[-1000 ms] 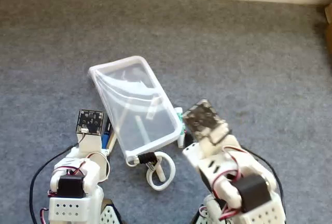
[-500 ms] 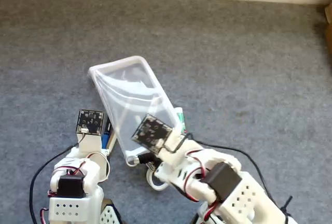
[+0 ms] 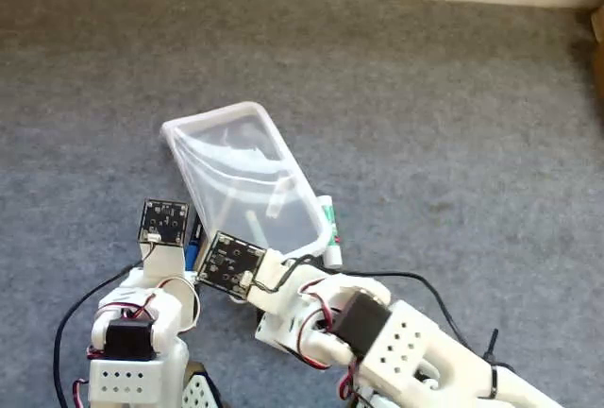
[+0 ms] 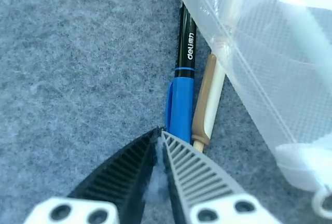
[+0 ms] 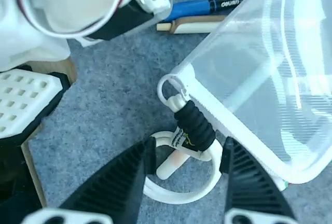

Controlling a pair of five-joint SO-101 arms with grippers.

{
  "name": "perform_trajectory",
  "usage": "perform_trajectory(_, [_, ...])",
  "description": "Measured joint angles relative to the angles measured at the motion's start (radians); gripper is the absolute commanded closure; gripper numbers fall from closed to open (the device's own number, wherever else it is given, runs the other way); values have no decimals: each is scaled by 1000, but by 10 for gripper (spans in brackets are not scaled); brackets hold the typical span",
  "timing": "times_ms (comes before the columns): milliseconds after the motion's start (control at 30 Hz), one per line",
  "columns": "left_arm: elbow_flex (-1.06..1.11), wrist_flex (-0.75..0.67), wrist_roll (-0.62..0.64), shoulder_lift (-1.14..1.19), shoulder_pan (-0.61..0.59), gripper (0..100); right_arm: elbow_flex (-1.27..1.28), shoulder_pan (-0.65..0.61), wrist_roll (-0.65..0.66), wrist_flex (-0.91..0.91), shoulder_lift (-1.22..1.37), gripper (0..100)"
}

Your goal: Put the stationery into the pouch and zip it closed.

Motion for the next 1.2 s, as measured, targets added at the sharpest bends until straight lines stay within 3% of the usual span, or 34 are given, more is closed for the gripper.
perform_trajectory(200, [0,0,0,0,0,992,0,-2,71,-40,112,797])
perform_trajectory(567, [0,0,0,0,0,992,28,-2,77,-167,284,800])
perform_trajectory(1200, [0,0,0,0,0,992,160,-2,46,-348,305,810])
